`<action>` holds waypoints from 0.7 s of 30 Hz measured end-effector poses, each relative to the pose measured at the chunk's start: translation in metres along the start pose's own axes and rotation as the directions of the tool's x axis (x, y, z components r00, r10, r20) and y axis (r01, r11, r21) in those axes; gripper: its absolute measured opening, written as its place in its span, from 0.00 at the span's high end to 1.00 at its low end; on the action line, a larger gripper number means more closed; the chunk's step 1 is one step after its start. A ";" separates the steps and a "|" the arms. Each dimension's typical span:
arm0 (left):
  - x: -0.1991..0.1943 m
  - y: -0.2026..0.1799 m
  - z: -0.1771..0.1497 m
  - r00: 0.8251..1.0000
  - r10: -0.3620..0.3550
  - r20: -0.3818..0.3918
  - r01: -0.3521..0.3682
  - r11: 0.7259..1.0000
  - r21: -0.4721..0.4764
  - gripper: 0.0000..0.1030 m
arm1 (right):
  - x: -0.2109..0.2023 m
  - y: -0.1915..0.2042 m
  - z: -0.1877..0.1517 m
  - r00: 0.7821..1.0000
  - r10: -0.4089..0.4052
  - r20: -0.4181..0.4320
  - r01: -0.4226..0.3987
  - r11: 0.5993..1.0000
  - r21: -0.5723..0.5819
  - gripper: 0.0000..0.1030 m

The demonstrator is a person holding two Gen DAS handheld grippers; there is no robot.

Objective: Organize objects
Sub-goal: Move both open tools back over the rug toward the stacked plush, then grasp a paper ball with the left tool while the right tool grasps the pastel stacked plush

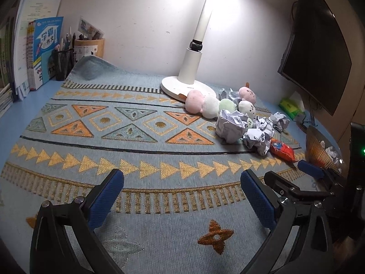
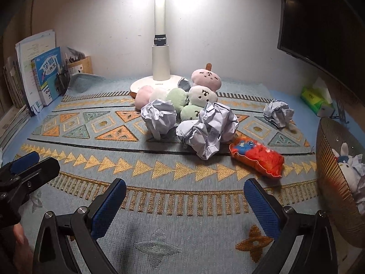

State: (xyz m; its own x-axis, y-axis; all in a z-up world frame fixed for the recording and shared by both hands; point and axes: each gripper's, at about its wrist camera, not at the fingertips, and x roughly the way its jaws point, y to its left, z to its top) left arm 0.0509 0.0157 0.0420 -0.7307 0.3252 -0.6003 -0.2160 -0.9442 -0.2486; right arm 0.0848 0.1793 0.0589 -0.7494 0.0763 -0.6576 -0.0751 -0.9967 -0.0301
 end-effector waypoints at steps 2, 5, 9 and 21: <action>0.001 0.001 0.000 1.000 -0.004 -0.003 0.004 1.000 -0.009 0.01 | -0.005 -0.004 -0.001 1.000 0.003 0.021 -0.003 1.000 0.018 0.00; 0.004 0.002 0.001 1.000 0.010 -0.024 -0.010 1.000 -0.015 0.01 | -0.008 -0.014 0.000 0.999 0.004 0.034 -0.006 0.997 0.075 0.00; 0.007 0.001 0.001 0.999 0.020 -0.040 -0.020 1.000 -0.004 0.01 | -0.007 -0.034 0.002 1.000 -0.005 0.030 0.000 0.983 0.182 0.00; 0.043 -0.054 0.059 0.992 -0.084 -0.092 0.098 0.981 0.166 0.01 | -0.014 -0.049 0.006 0.997 0.013 0.071 -0.027 0.978 0.209 0.03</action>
State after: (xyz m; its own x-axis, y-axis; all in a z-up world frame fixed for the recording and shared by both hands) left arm -0.0072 0.0779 0.0744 -0.6472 0.4065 -0.6448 -0.3915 -0.9031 -0.1764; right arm 0.0951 0.2270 0.0740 -0.7951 0.0654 -0.6029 -0.1902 -0.9709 0.1455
